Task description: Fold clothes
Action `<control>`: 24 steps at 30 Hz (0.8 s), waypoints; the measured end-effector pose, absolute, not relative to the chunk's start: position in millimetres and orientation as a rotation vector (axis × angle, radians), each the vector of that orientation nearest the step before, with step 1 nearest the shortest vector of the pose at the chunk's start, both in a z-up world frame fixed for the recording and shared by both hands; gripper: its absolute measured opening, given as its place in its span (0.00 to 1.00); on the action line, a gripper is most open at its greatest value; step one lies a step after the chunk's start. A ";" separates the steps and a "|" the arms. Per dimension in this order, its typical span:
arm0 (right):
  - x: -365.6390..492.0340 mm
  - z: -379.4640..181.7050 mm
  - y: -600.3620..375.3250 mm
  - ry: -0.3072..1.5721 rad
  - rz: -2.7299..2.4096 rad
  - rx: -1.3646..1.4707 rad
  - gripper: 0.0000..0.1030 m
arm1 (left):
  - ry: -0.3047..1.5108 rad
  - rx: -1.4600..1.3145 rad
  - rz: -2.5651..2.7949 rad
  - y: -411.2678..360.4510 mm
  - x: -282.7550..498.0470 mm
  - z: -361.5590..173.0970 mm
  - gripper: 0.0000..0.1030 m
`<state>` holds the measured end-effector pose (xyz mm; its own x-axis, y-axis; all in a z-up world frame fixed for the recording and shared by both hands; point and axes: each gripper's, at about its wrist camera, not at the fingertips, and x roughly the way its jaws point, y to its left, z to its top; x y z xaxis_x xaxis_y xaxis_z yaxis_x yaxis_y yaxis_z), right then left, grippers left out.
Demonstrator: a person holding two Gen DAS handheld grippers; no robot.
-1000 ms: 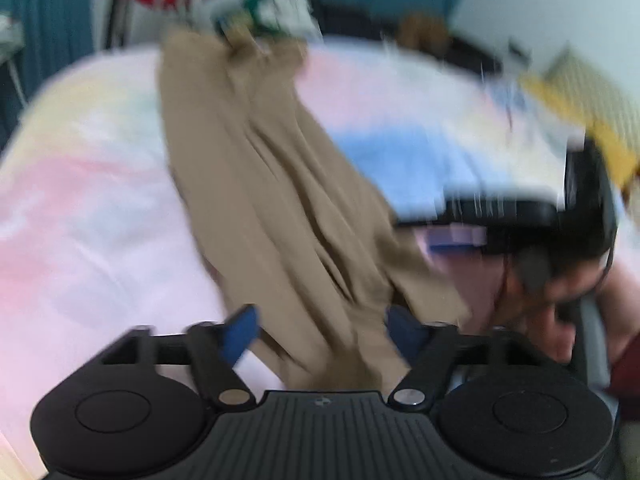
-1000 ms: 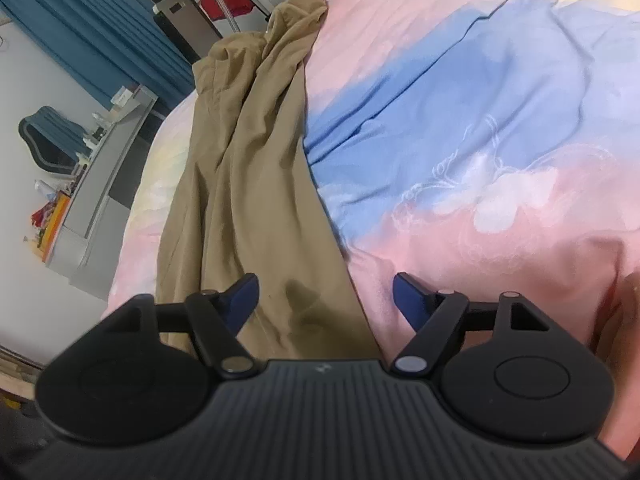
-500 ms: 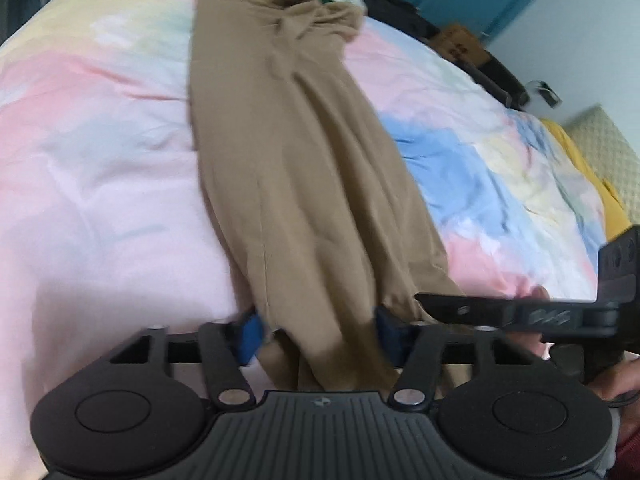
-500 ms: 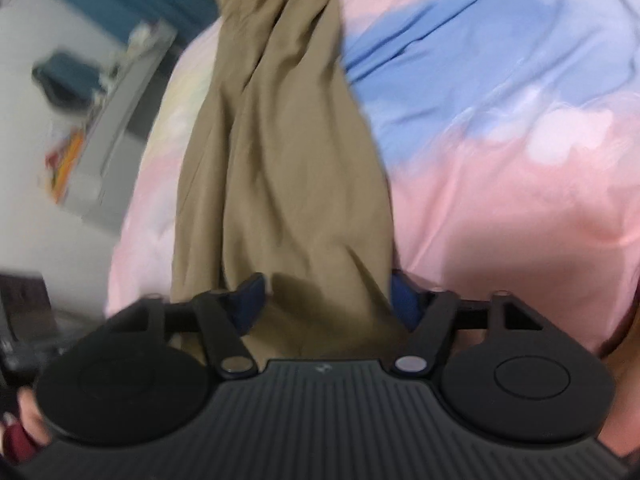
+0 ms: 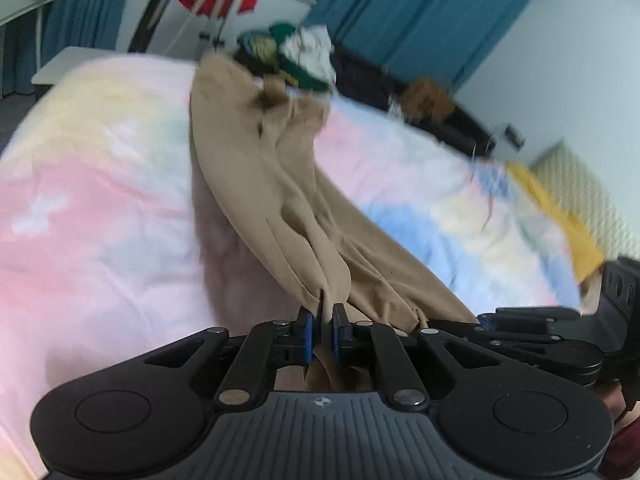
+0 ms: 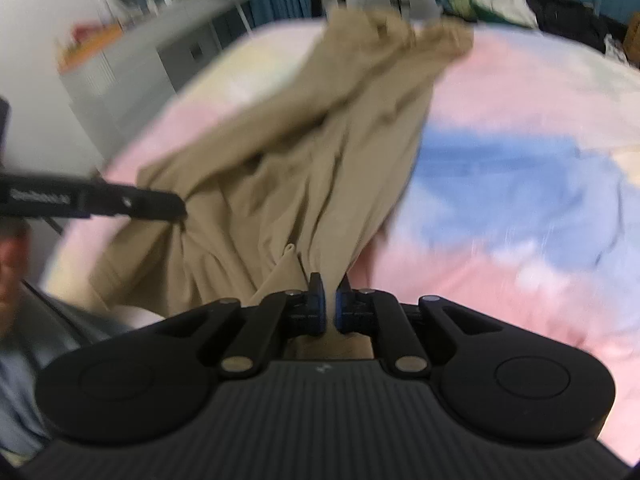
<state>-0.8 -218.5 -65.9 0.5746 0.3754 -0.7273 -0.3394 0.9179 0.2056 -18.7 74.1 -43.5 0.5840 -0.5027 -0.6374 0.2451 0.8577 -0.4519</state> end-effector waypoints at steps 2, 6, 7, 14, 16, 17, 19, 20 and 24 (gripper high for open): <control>-2.0 -37.7 -226.2 0.805 0.433 0.083 0.08 | 0.810 -0.370 -0.445 78.6 -21.0 -23.0 0.09; -12.8 11.0 -244.4 0.704 0.466 0.158 0.08 | 0.747 -0.395 -0.470 80.2 -37.4 21.9 0.09; -18.8 21.0 -248.9 0.679 0.475 0.170 0.08 | 0.736 -0.391 -0.480 79.1 -43.9 29.8 0.09; -88.4 1.4 -254.8 0.667 0.515 0.119 0.08 | 0.806 -0.306 -0.503 54.0 -123.7 -6.6 0.09; -109.3 -23.3 -255.9 0.715 0.528 0.120 0.08 | 0.818 -0.266 -0.513 47.8 -142.1 -23.0 0.09; -115.9 -31.5 -257.1 0.721 0.534 0.124 0.08 | 0.814 -0.235 -0.525 44.4 -149.4 -27.7 0.09; -126.4 -44.9 -259.9 0.722 0.547 0.132 0.08 | 0.810 -0.193 -0.547 38.8 -158.3 -33.2 0.09; -124.7 -44.0 -260.3 0.707 0.547 0.134 0.08 | 0.808 -0.196 -0.560 38.1 -154.7 -32.2 0.09; -104.8 -27.6 -261.1 0.624 0.534 0.138 0.08 | 0.729 -0.179 -0.557 40.7 -121.0 -12.1 0.09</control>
